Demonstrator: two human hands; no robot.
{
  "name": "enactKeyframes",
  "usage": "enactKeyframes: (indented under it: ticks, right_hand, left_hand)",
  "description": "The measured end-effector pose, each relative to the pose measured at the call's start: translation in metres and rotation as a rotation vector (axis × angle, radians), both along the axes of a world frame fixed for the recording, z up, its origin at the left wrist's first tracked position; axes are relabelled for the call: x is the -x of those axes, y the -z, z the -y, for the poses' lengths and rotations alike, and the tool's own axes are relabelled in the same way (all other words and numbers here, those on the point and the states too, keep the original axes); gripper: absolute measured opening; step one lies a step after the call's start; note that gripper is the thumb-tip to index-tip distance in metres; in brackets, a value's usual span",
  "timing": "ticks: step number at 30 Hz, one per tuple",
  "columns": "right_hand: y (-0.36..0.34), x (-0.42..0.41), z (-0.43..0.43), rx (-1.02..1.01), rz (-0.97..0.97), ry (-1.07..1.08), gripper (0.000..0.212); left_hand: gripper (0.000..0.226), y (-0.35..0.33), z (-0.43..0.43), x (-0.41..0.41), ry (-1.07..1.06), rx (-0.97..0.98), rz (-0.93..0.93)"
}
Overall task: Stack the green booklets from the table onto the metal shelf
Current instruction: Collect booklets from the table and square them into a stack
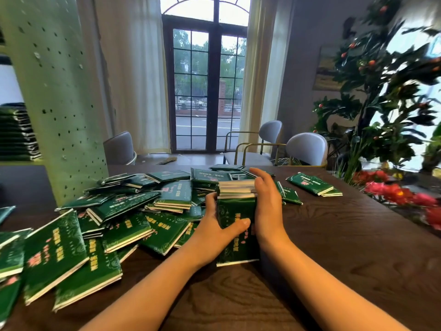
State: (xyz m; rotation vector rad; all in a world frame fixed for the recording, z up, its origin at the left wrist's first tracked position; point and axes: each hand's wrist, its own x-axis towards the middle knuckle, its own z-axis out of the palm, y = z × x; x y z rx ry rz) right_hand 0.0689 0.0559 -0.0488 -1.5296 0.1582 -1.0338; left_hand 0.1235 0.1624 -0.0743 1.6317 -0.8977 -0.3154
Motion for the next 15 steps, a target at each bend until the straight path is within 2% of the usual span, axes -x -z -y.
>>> enactKeyframes:
  ticks: [4,7,12,15]
  right_hand:
    - [-0.002,-0.002,0.001,0.018,-0.007,0.041,0.058]
    - [-0.007,-0.002,0.001,0.003,-0.020,0.066,0.046]
    - [-0.021,0.002,-0.004,0.015,-0.046,0.078,0.046]
    - [-0.035,0.009,-0.015,0.039,-0.105,-0.057,0.026]
  left_hand:
    - [0.054,-0.002,0.000,0.002,-0.028,-0.013,-0.009]
    - [0.051,-0.011,0.001,0.000,-0.030,-0.043,-0.044]
    - [0.080,-0.037,-0.002,-0.005,0.018,-0.094,-0.028]
    - [0.074,-0.053,-0.019,-0.002,-0.009,-0.079,-0.058]
